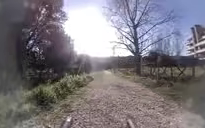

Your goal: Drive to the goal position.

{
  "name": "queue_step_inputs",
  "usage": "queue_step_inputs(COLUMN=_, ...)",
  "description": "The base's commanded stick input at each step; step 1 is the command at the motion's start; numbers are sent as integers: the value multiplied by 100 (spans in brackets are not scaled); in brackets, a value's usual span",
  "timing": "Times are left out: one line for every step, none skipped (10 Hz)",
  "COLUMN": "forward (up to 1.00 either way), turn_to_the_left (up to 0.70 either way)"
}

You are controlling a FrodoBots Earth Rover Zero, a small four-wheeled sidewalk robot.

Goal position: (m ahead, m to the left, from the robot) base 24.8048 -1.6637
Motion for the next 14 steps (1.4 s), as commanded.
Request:
queue_step_inputs(forward=50, turn_to_the_left=0)
queue_step_inputs(forward=50, turn_to_the_left=0)
queue_step_inputs(forward=50, turn_to_the_left=0)
queue_step_inputs(forward=50, turn_to_the_left=0)
queue_step_inputs(forward=50, turn_to_the_left=0)
queue_step_inputs(forward=50, turn_to_the_left=0)
queue_step_inputs(forward=50, turn_to_the_left=0)
queue_step_inputs(forward=50, turn_to_the_left=0)
queue_step_inputs(forward=50, turn_to_the_left=0)
queue_step_inputs(forward=50, turn_to_the_left=0)
queue_step_inputs(forward=50, turn_to_the_left=0)
queue_step_inputs(forward=50, turn_to_the_left=0)
queue_step_inputs(forward=50, turn_to_the_left=0)
queue_step_inputs(forward=50, turn_to_the_left=0)
